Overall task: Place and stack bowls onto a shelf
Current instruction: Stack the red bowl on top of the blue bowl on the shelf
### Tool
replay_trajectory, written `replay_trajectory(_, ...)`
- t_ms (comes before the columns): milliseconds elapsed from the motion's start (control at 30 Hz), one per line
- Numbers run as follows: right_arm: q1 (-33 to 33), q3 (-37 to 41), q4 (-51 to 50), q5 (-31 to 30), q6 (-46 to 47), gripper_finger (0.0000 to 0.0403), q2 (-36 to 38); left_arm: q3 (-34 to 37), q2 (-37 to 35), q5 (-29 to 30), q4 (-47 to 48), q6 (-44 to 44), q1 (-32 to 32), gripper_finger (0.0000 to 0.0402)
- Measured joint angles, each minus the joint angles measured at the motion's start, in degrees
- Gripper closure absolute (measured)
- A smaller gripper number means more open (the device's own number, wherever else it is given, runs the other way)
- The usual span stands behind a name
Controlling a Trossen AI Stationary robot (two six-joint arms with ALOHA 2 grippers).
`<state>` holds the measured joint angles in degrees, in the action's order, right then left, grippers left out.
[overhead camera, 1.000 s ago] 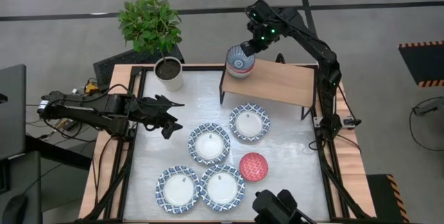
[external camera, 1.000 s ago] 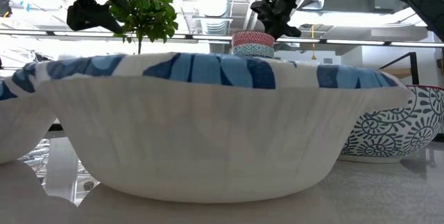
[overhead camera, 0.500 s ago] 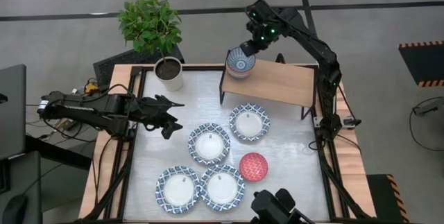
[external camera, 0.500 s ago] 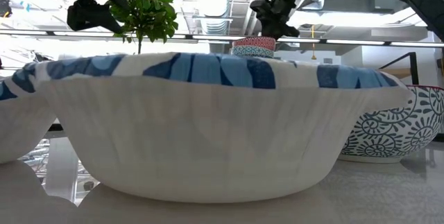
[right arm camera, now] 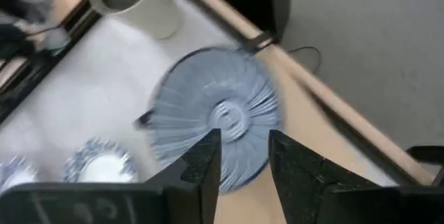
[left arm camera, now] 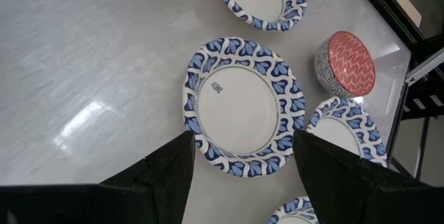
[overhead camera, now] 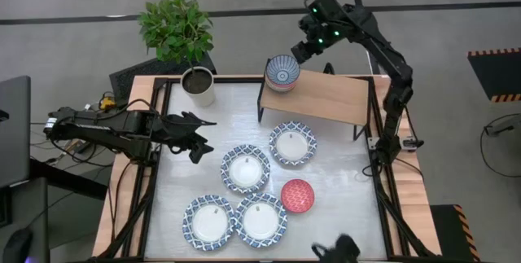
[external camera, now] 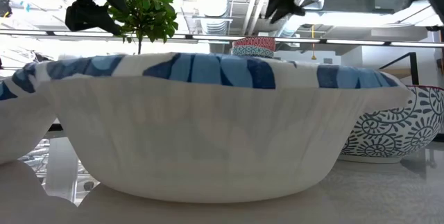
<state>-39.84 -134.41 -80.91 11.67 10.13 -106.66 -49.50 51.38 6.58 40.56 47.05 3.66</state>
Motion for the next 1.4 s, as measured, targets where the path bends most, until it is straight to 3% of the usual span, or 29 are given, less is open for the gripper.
replay_trajectory(133,6.73,0.12,-9.65,0.09,1.37,0.0284,4.56,0.00,0.01,-0.28,0.04,0.67,-0.01,0.0173)
replay_trajectory(267,19.46,6.43,-7.89,-1.21,9.12,0.0290,9.90,0.00,0.01,-0.28,-0.01,0.53,-0.02,0.0173)
replay_trajectory(433,36.52,18.96,-8.59,-15.38,26.50,0.0286,14.16,0.00,-0.01,-0.97,-0.06,0.39,-0.02,0.0173)
replay_trajectory(567,46.80,30.46,-8.26,-16.20,42.27,0.0265,16.51,0.00,-0.01,-2.59,-0.32,0.32,-0.02,0.0173)
replay_trajectory(733,57.96,42.71,-3.21,-13.79,58.36,0.0210,16.81,0.00,-0.01,-4.88,-0.44,-1.20,-0.02,0.0173)
replay_trajectory(900,63.57,52.83,11.19,-8.61,70.18,0.0152,16.83,0.00,-0.01,-6.33,-0.45,-1.98,0.00,0.0173)
replay_trajectory(1033,64.96,59.44,22.93,-8.51,74.42,0.0143,16.79,0.00,-0.01,-7.86,-0.44,-3.37,-0.02,0.0173)
replay_trajectory(1400,62.82,66.46,28.08,-6.93,71.91,0.0143,10.80,0.00,0.00,-8.72,0.13,-4.01,0.00,0.0173)
